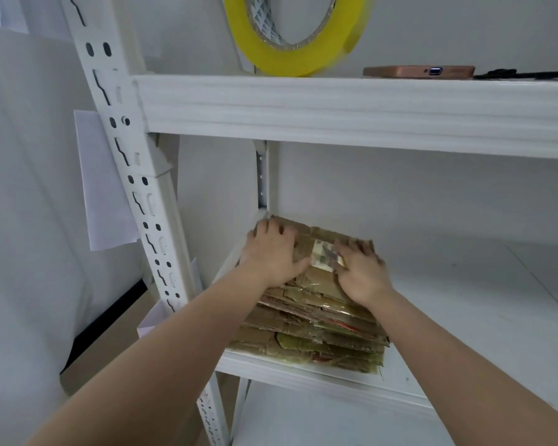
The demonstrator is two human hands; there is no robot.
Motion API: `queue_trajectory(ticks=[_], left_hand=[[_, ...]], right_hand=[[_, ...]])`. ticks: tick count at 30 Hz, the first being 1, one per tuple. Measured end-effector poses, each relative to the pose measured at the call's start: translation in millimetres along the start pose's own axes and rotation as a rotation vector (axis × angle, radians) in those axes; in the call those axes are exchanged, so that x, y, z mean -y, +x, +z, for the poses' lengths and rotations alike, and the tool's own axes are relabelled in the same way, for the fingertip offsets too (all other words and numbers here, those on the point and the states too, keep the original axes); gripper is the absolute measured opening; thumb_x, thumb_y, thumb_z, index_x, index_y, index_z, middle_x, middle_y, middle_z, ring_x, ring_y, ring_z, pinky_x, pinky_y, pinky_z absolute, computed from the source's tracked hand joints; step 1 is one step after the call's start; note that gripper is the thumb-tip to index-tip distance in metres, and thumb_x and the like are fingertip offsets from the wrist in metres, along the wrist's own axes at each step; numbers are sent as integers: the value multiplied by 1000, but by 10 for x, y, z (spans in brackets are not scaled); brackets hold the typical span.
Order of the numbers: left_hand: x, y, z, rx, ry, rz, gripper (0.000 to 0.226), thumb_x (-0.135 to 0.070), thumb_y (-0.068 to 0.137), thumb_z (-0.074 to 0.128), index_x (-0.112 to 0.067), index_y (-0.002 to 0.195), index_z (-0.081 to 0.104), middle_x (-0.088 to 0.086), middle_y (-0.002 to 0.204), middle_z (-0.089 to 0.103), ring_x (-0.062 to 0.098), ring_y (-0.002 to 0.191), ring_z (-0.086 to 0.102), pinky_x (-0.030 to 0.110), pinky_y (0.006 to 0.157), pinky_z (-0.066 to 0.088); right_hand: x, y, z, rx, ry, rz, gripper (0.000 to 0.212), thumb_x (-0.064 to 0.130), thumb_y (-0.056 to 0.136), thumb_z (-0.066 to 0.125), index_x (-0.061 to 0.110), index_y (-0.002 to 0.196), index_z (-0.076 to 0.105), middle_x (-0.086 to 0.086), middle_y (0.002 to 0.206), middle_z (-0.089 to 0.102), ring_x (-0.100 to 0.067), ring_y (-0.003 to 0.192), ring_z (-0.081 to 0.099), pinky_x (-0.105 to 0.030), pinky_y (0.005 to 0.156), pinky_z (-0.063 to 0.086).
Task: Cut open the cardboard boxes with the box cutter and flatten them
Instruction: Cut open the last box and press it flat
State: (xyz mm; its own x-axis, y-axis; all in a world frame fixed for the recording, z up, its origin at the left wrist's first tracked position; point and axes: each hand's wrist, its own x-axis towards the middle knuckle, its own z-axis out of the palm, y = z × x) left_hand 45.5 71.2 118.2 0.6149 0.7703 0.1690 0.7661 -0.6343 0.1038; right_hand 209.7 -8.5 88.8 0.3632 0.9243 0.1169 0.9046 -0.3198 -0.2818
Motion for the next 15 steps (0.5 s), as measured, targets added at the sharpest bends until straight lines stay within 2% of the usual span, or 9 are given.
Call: queue_trajectory(ticks=[2,4,7,15], left_hand=[[33,-18,242,46,31,45,74,-66,91,28,-23,150,20,12,158,13,32,146,5,52,116,16],[86,-56,475,61,24,47,72,-66,92,14,-29,153,5,7,161,-2,26,147,-7,51,118,7],[121,-101,642,16,33,34,70,-66,92,10,-31,153,1,4,161,-6,24,147,-10,50,119,4],[119,-72,728,1,-11,5,69,-67,92,12,-35,152,4,3,161,-4,23,147,-8,50,119,6]], right_hand=[[-81,-31,156,-6,46,13,51,38,99,36,30,148,25,-1,159,14,-28,147,2,-50,118,12],[-107,-54,260,-17,18,2,54,39,99,38,31,149,20,0,160,9,-26,147,-1,-50,118,10],[-118,-92,361,-55,-4,-8,57,39,97,39,32,150,18,1,160,6,-25,147,-3,-49,118,8],[-148,-72,423,-72,61,12,55,37,97,43,34,148,22,3,160,11,-22,147,1,-45,117,11]])
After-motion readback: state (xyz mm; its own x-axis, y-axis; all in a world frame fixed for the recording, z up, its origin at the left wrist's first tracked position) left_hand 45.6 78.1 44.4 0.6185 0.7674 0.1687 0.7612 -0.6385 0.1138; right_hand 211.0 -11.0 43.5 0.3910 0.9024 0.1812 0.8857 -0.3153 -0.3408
